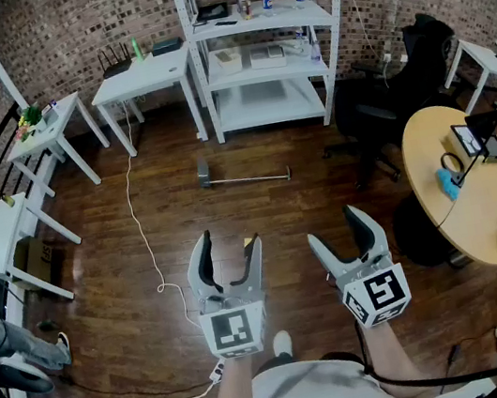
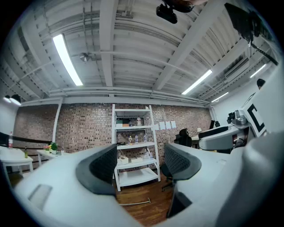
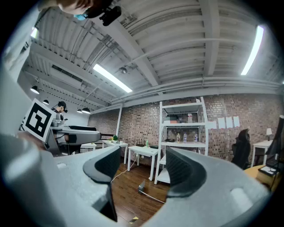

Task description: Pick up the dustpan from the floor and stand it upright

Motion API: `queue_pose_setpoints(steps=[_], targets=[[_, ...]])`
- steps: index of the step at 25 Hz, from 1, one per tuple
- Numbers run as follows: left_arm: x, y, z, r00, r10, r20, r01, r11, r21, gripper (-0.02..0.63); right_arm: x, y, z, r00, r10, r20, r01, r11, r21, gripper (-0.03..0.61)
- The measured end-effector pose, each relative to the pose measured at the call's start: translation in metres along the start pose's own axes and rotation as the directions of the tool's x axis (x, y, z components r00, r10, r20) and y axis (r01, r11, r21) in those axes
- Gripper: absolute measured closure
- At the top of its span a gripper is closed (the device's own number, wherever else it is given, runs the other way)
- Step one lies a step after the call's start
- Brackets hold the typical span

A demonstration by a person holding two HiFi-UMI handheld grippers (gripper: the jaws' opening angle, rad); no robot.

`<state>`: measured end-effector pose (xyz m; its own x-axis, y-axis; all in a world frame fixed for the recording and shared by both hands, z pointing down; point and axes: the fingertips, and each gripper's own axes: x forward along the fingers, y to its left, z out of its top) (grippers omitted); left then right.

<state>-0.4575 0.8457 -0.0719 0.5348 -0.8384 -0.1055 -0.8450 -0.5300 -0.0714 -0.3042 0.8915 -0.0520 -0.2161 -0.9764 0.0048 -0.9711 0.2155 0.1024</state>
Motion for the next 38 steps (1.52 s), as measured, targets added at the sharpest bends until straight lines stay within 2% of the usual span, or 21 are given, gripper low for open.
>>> queue_pose_setpoints(steps=[4,9,16,18,21,24,28,31,38], targets=[[0.038,0.032,-0.047,0.998,-0.015,-0.064,0.012,0.999,-0.041,0.264,0.051,0.004,-0.041,0.996,0.002,-0.088,0.000,1.000,0.017,0.273],[0.098,0.045,-0.085,0.994,-0.035,-0.107,0.028,0.997,-0.065,0.265,0.112,-0.031,-0.067,0.992,0.000,-0.128,0.007,0.999,0.050,0.275],[0.226,0.067,-0.101,0.995,-0.009,-0.097,0.008,1.000,-0.018,0.272,0.223,-0.105,-0.075,0.997,0.040,-0.073,-0.035,0.997,0.069,0.281],[0.271,0.073,-0.096,0.995,0.002,-0.096,-0.002,1.000,0.002,0.272,0.258,-0.133,-0.073,0.996,0.060,-0.066,-0.054,0.995,0.079,0.281],[0.327,0.070,-0.075,0.999,0.007,-0.049,-0.007,1.000,0.014,0.279,0.298,-0.180,-0.064,0.997,0.073,-0.036,-0.070,0.995,0.075,0.281],[0.369,0.063,-0.073,0.999,0.001,-0.038,0.000,0.999,0.035,0.281,0.327,-0.221,-0.065,0.999,0.049,-0.016,-0.047,0.993,0.104,0.281],[0.424,0.049,-0.115,0.993,-0.014,-0.115,0.017,0.999,0.032,0.281,0.364,-0.246,-0.108,0.995,0.078,-0.058,-0.064,0.975,0.212,0.281],[0.459,0.044,-0.149,0.986,-0.021,-0.165,0.023,1.000,0.009,0.281,0.385,-0.260,-0.150,0.989,0.107,-0.104,-0.079,0.965,0.248,0.295],[0.563,0.042,-0.213,0.966,-0.114,-0.233,0.108,0.993,-0.042,0.284,0.440,-0.343,-0.208,0.976,-0.001,-0.219,0.061,0.961,0.268,0.296]])
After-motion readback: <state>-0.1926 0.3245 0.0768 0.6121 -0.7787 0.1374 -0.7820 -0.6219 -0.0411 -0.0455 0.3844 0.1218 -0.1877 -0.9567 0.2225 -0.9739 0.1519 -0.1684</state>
